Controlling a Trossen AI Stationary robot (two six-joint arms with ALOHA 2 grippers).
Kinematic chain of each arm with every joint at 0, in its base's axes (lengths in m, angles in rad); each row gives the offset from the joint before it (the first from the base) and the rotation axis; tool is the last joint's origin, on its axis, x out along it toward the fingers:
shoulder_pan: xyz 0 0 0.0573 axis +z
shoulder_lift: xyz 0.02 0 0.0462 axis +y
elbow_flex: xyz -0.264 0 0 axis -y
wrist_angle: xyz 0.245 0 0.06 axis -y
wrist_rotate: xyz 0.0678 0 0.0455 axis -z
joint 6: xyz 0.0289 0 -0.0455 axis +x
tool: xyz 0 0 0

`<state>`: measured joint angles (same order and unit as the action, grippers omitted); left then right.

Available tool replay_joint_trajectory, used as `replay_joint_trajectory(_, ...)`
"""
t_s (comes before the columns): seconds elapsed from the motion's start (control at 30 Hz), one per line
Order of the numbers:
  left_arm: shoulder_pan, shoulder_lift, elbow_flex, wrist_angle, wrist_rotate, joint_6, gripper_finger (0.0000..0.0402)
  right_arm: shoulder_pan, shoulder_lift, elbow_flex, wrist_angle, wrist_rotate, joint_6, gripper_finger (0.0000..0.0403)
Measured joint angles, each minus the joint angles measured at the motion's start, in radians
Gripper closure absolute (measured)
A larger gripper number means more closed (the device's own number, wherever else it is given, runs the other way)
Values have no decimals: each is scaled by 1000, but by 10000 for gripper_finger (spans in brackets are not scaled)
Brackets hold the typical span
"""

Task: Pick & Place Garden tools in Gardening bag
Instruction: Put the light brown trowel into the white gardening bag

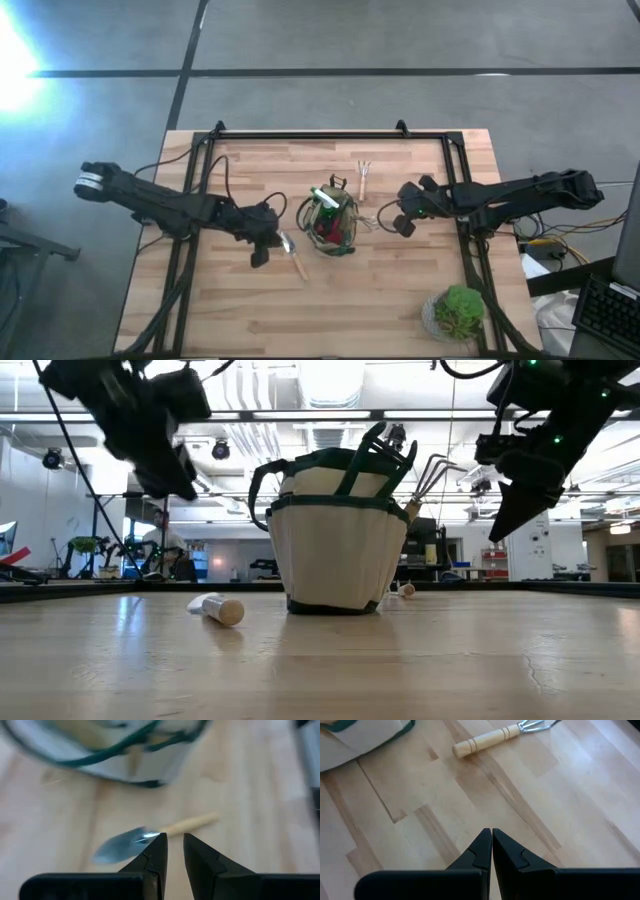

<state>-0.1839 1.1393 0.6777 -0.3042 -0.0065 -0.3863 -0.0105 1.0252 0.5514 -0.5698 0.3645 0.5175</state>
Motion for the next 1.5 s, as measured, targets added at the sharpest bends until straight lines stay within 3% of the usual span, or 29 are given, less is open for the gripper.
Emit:
replay_joint_trajectory(0.1,-21,0,42,-3,59,20,337,0,-3,0,4,2,0,394)
replay_joint_trajectory(0.3,-106,0,130,-84,55,53,332,0,-2,5,8,4,-1,394)
replay_joint_trajectory(0.47,-184,9,158,-112,-86,122,286,0,-2,5,12,5,-1,394)
replay_joint_trajectory(0.6,-226,44,155,-122,-246,337,232,0,-2,5,33,5,-2,394)
replay_joint_trajectory(0.8,-236,136,154,-109,-263,581,182,0,-3,5,33,4,-4,394)
replay_joint_trajectory(1.17,-236,326,205,-109,-288,764,194,0,-3,5,31,4,-5,394)
replay_joint_trajectory(1.5,-235,447,267,-123,-291,785,200,0,-2,5,32,4,-5,394)
